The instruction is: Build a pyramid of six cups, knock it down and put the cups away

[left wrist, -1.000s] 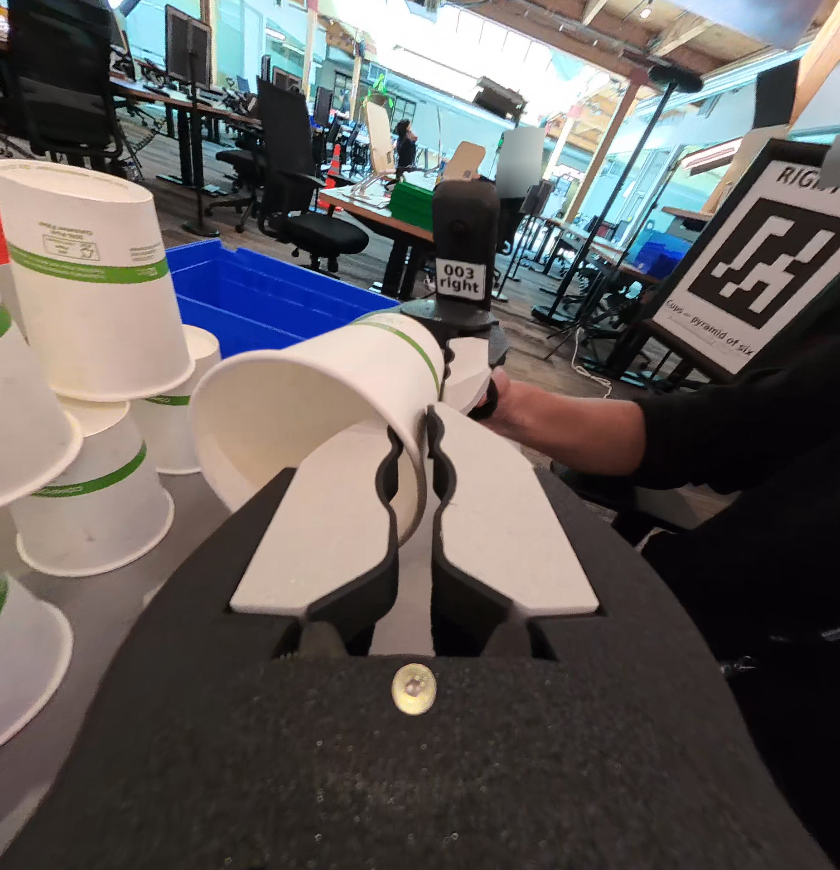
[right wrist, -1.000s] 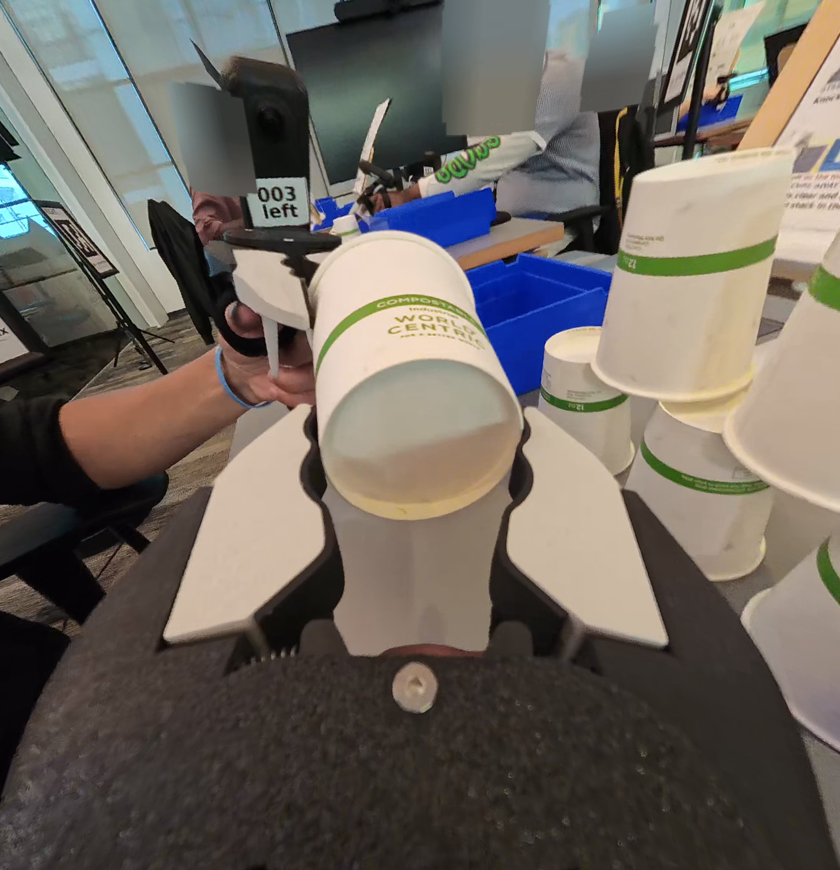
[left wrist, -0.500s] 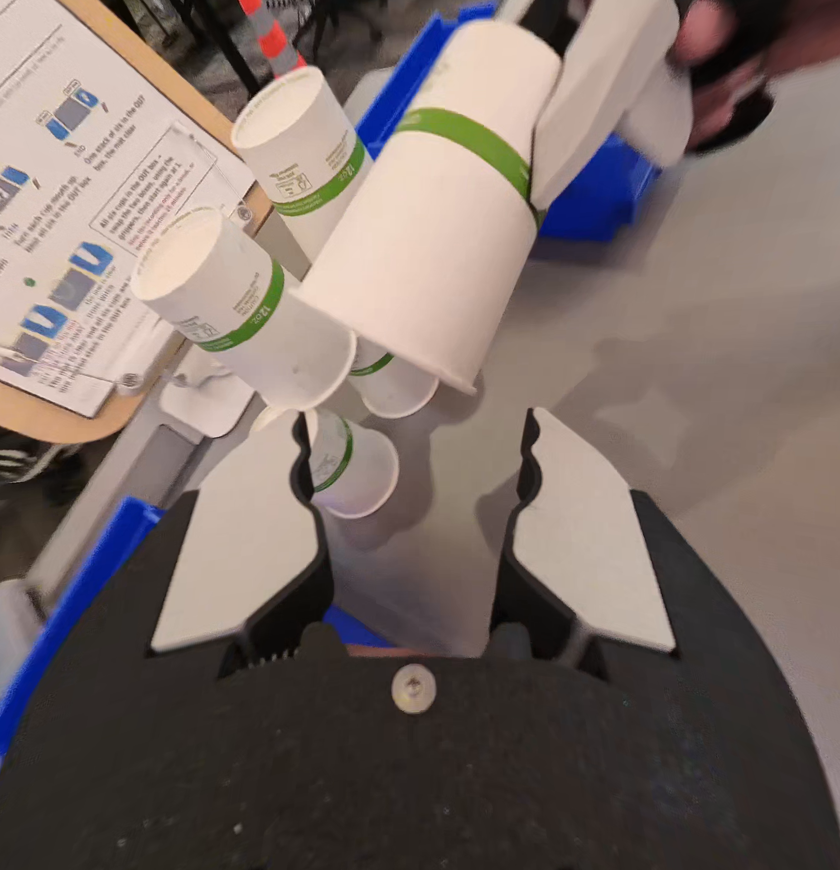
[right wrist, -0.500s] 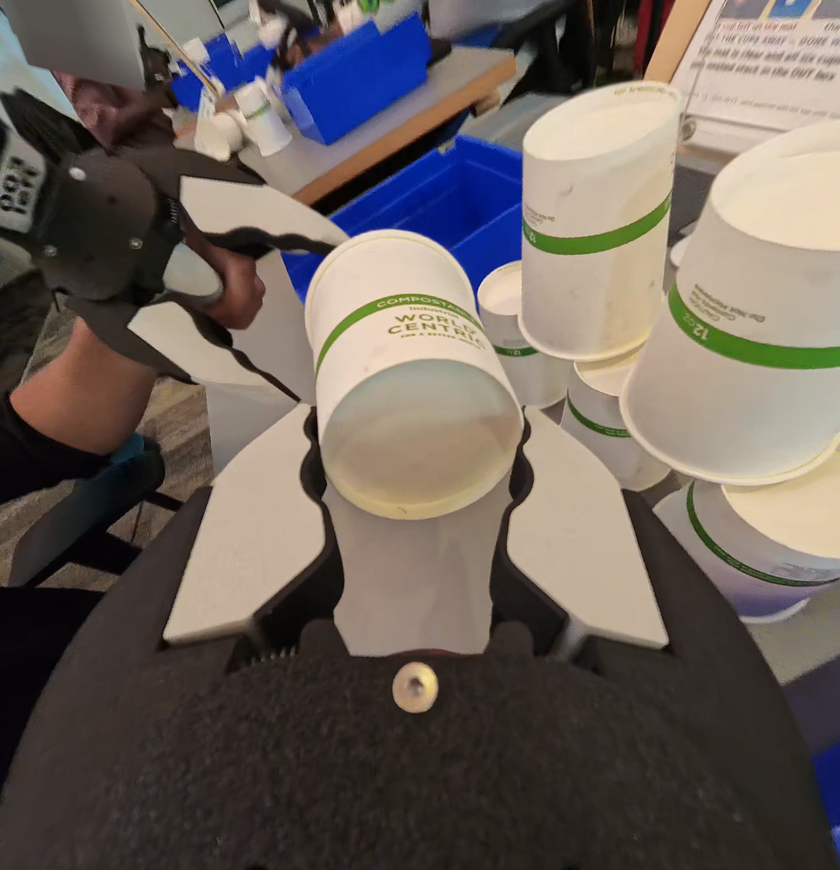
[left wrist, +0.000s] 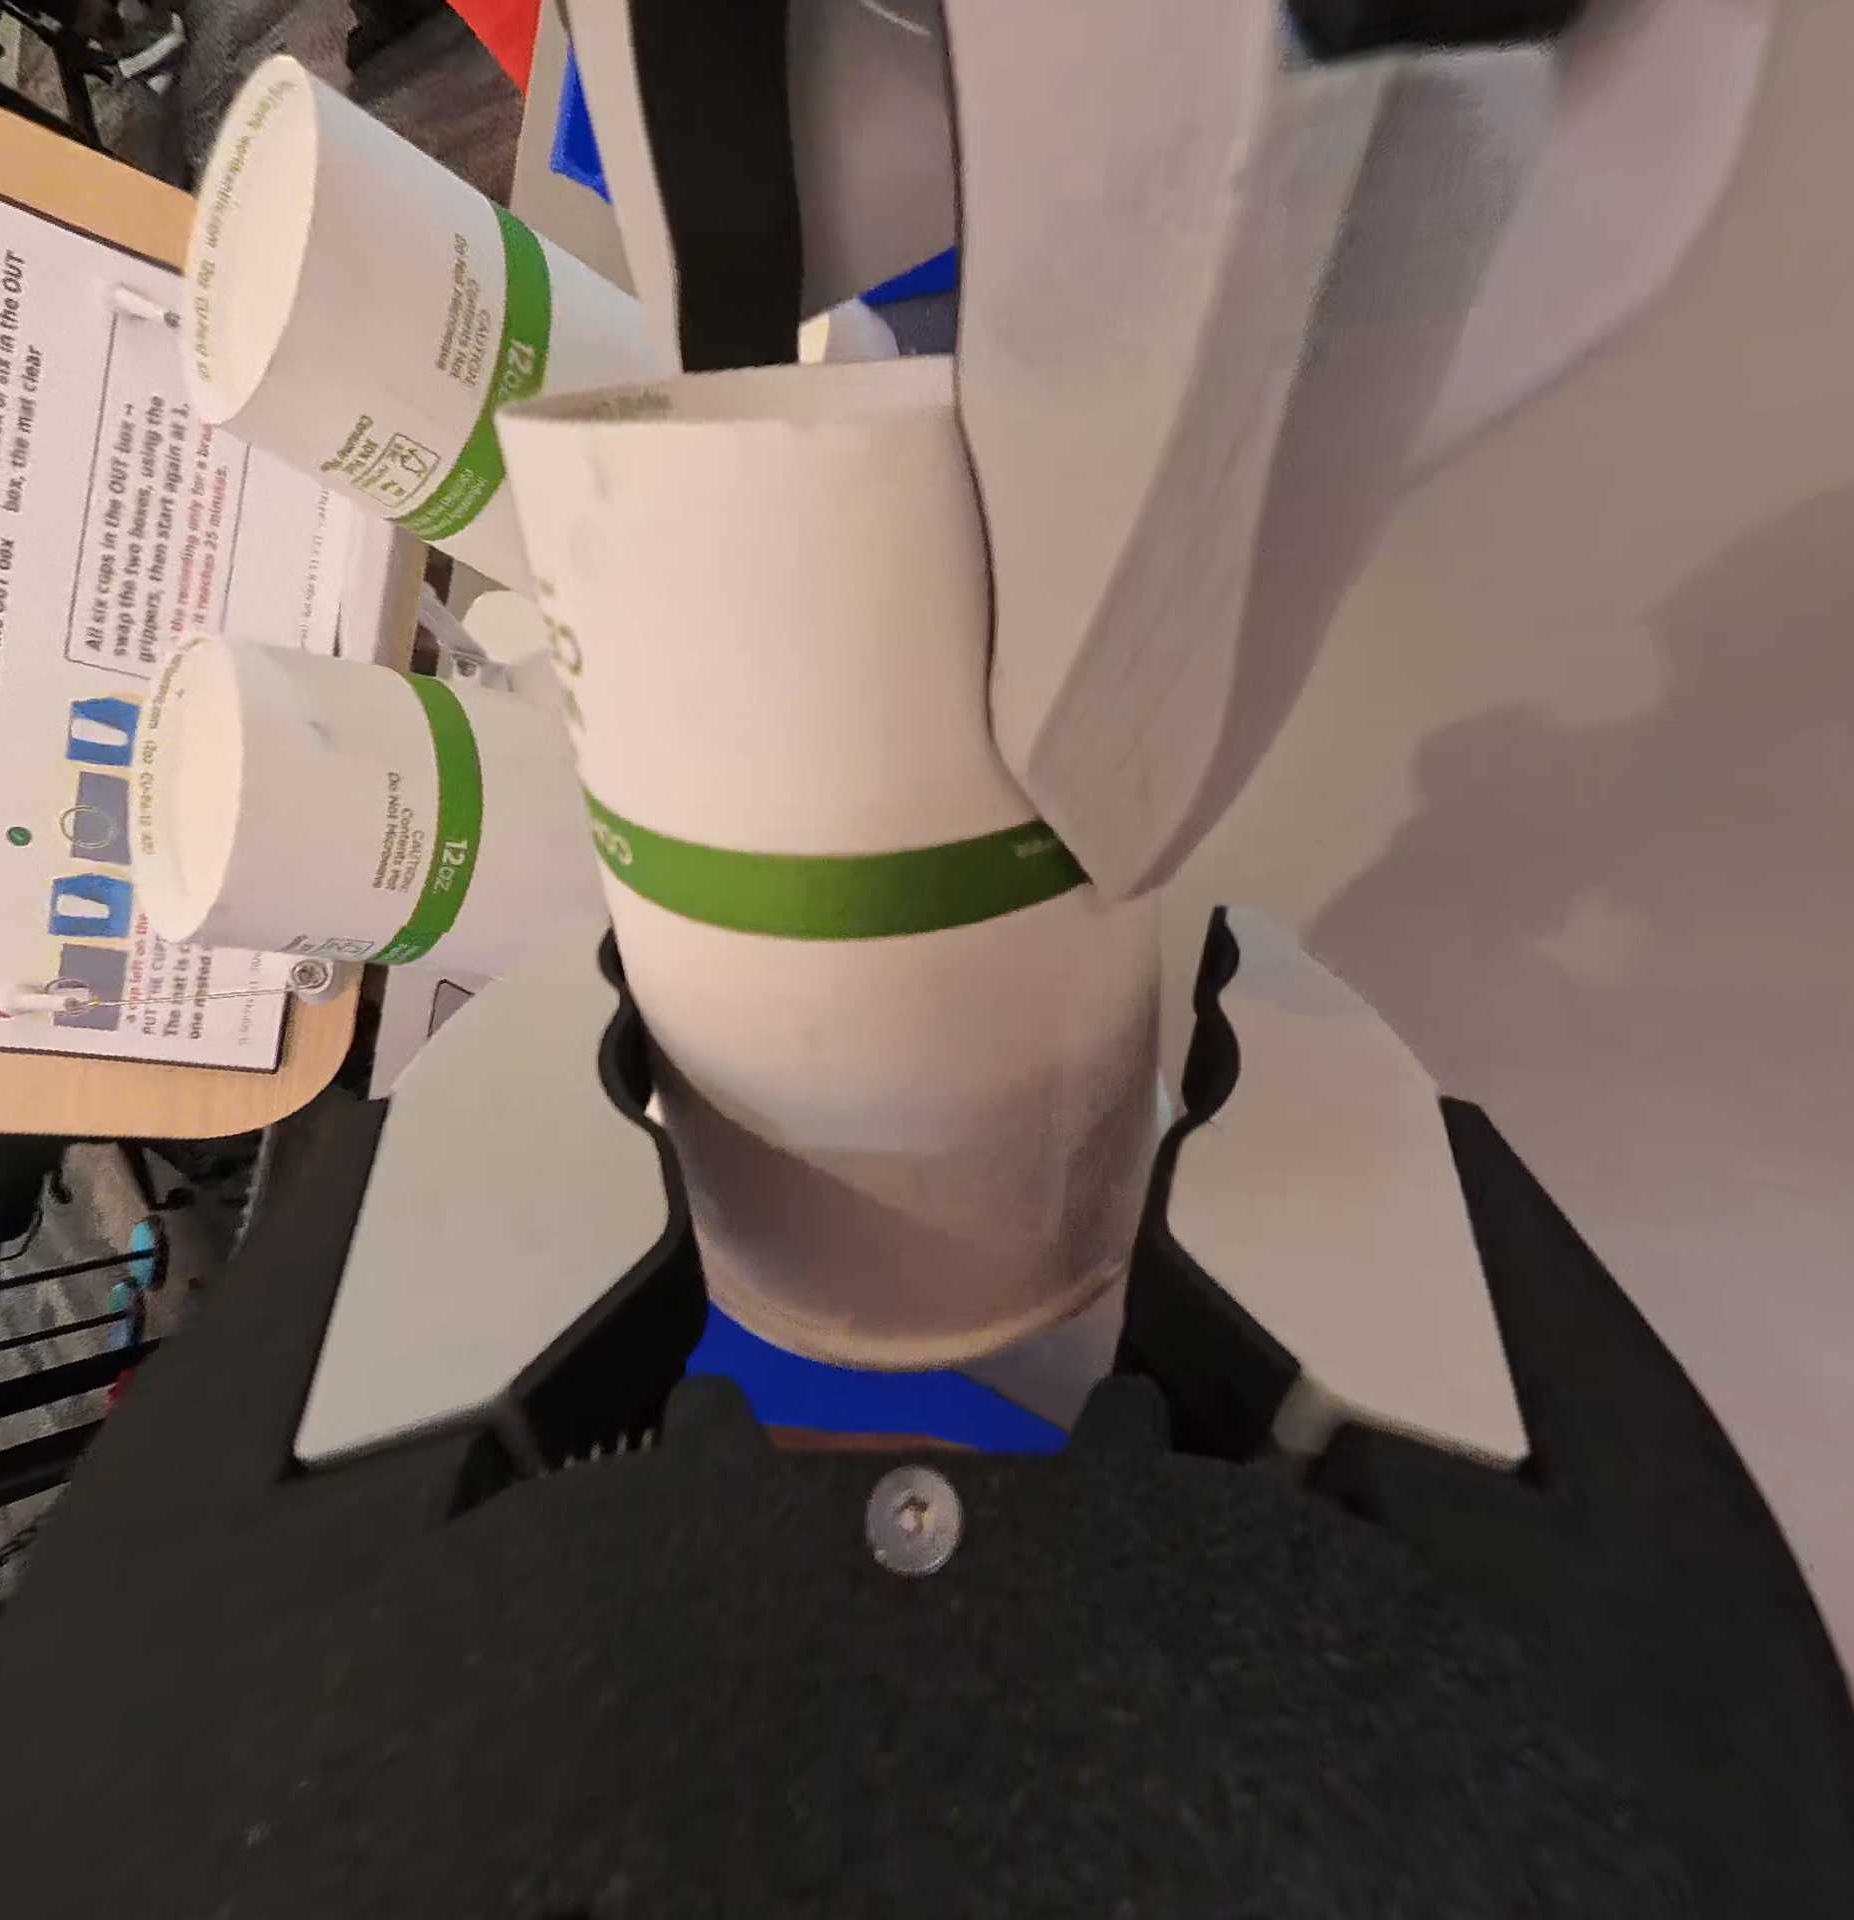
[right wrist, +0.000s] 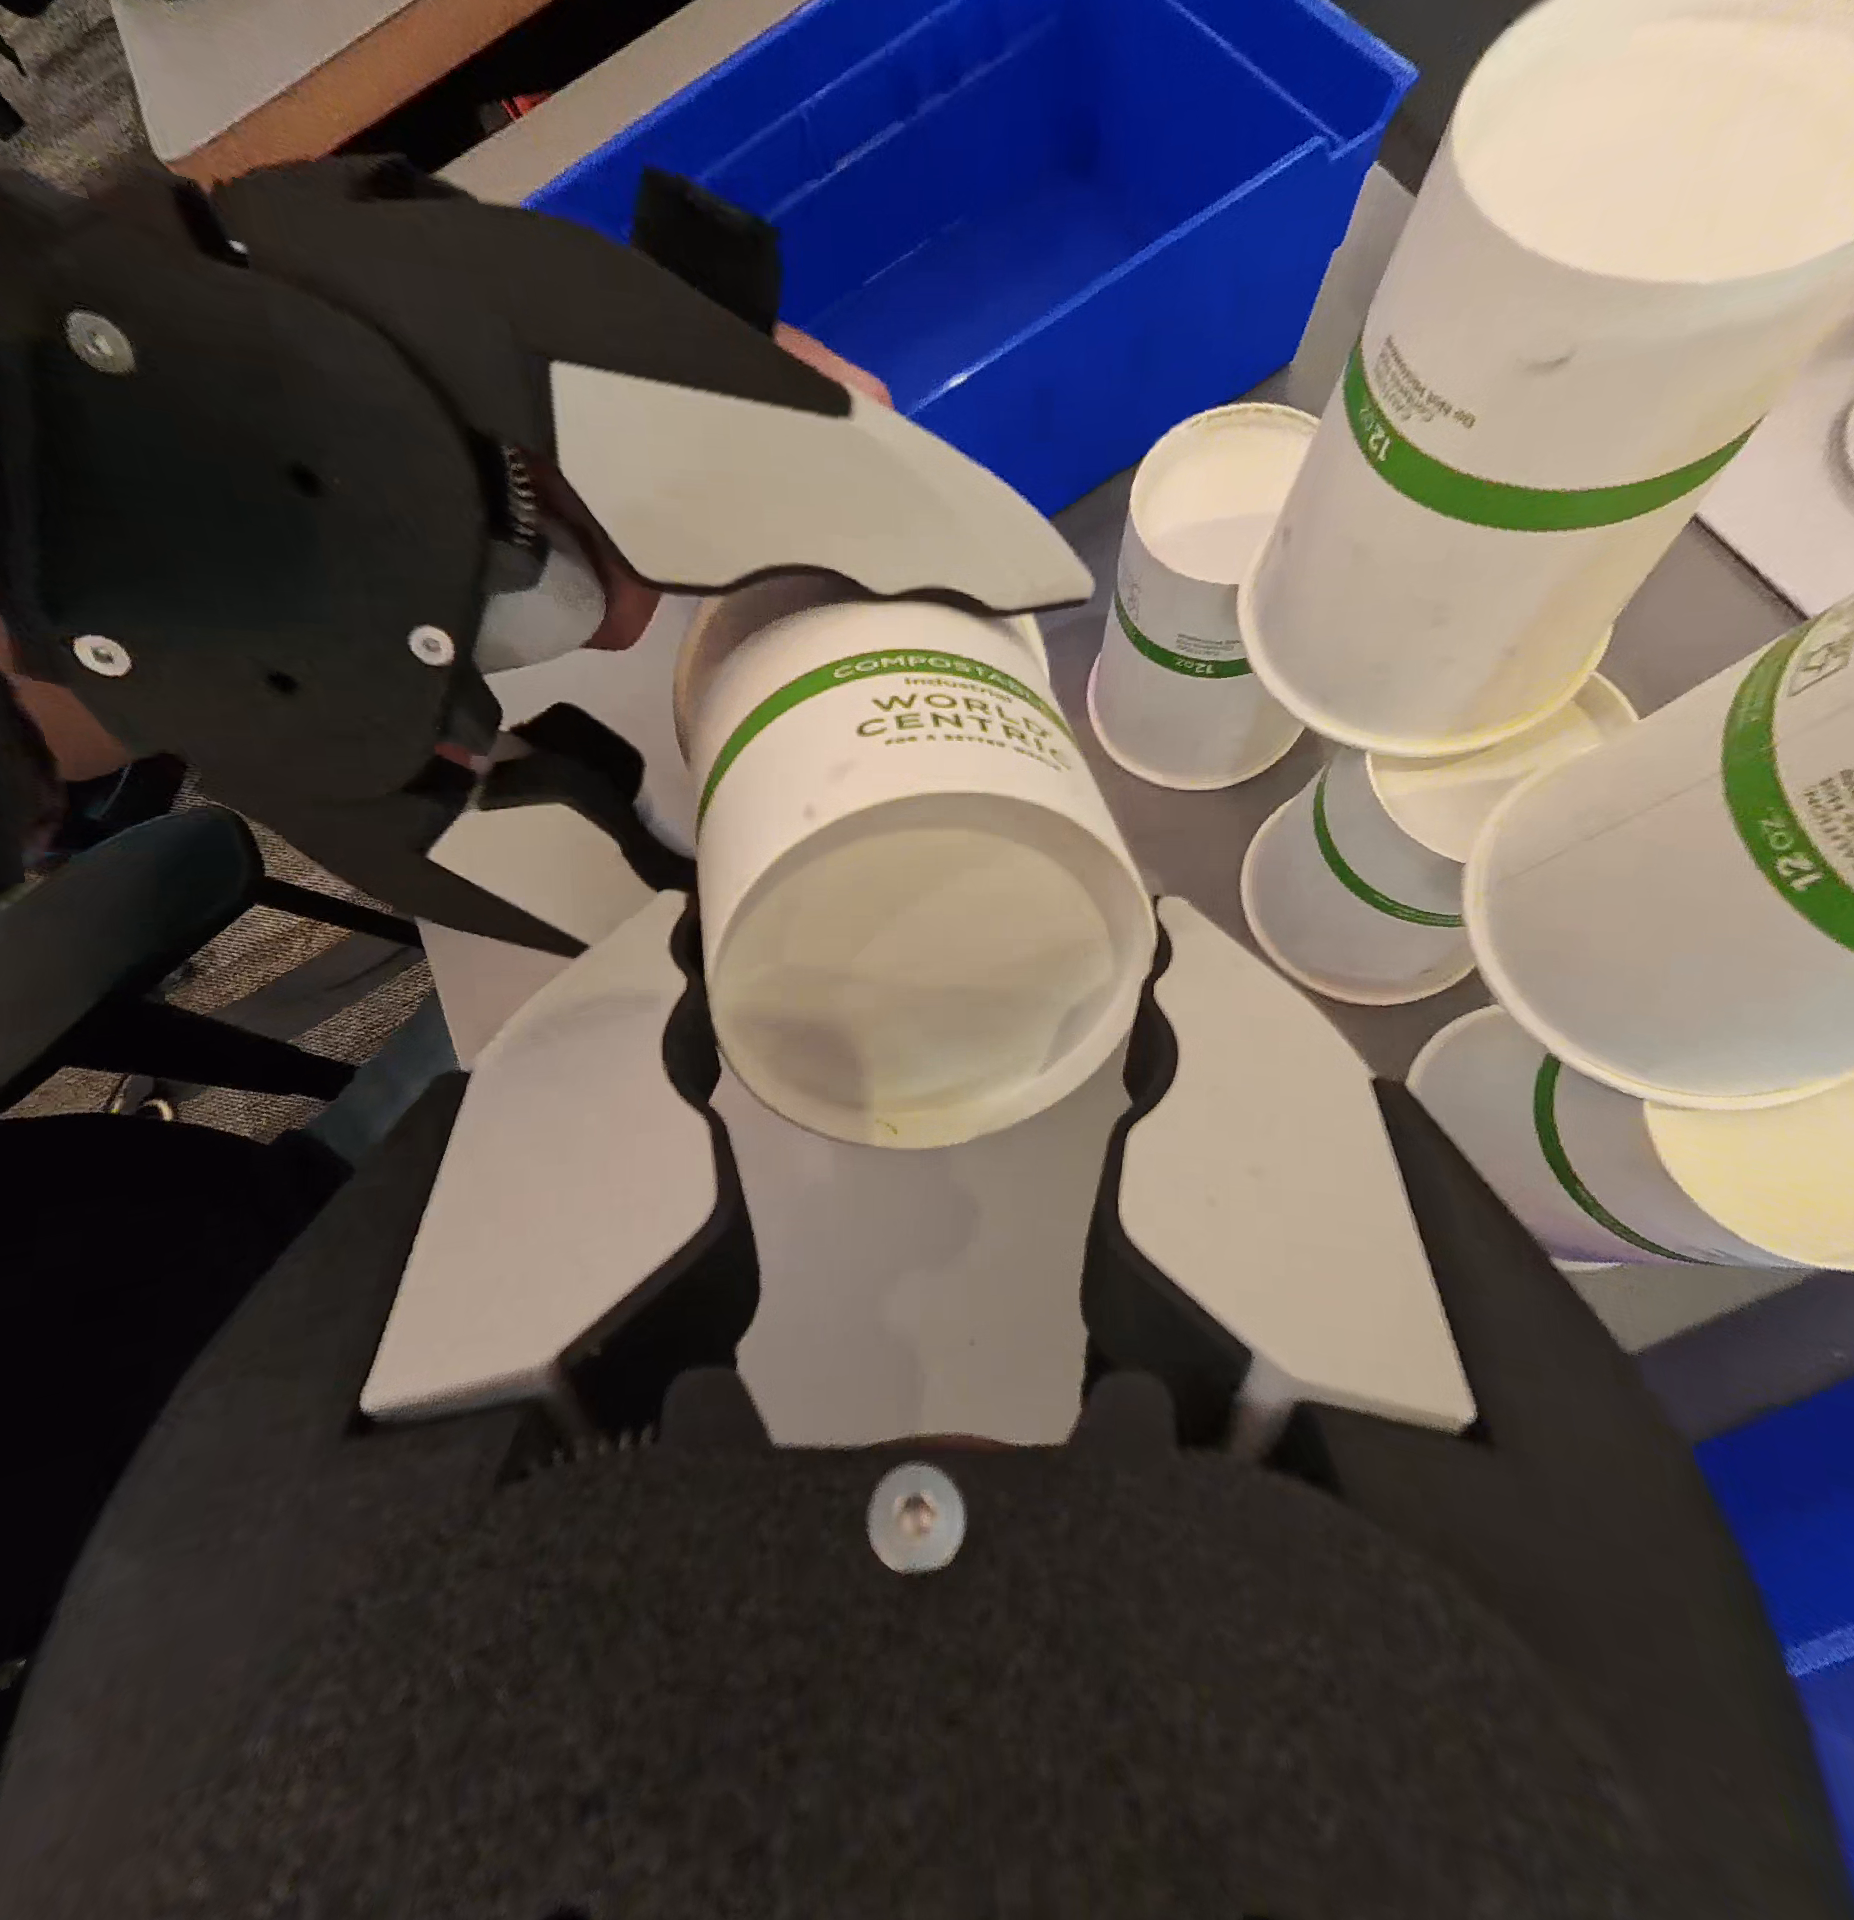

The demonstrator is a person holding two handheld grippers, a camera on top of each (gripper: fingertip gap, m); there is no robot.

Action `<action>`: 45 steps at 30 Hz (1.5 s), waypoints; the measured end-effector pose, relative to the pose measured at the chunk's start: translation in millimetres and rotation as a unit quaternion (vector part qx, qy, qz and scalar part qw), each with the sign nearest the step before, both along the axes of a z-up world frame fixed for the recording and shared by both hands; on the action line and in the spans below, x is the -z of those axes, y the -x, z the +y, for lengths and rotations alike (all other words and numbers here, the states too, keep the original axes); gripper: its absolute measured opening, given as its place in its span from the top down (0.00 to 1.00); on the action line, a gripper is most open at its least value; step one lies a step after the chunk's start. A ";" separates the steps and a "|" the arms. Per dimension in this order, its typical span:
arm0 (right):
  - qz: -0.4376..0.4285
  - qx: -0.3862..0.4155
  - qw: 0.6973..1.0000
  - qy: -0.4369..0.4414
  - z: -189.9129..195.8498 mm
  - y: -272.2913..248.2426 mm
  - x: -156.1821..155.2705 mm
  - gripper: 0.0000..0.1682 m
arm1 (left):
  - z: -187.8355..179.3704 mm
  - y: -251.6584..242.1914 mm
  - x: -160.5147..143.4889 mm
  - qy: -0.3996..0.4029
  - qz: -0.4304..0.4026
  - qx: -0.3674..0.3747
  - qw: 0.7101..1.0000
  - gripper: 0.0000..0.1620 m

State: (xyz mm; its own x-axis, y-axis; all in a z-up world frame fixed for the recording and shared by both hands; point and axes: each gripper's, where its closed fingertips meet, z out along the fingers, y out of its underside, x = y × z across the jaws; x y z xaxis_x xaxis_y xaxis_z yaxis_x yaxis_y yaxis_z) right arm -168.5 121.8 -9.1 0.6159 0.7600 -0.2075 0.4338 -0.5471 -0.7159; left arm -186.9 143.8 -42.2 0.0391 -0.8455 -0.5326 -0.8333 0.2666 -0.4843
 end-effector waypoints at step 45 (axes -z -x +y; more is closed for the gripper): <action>0.178 0.124 0.964 -0.153 -66.6 -28.0 93.7 0.54 | 162.1 -88.3 -110.5 0.013 -0.397 -0.354 0.847 0.42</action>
State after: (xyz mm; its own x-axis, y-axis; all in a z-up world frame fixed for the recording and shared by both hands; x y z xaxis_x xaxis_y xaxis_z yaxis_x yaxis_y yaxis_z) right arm -140.5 55.2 -102.7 0.7172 0.6581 -0.2292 0.0136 -0.3420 -0.9396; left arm -98.6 306.0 68.3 0.8778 -0.4720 -0.0821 -0.1888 -0.1834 -0.9647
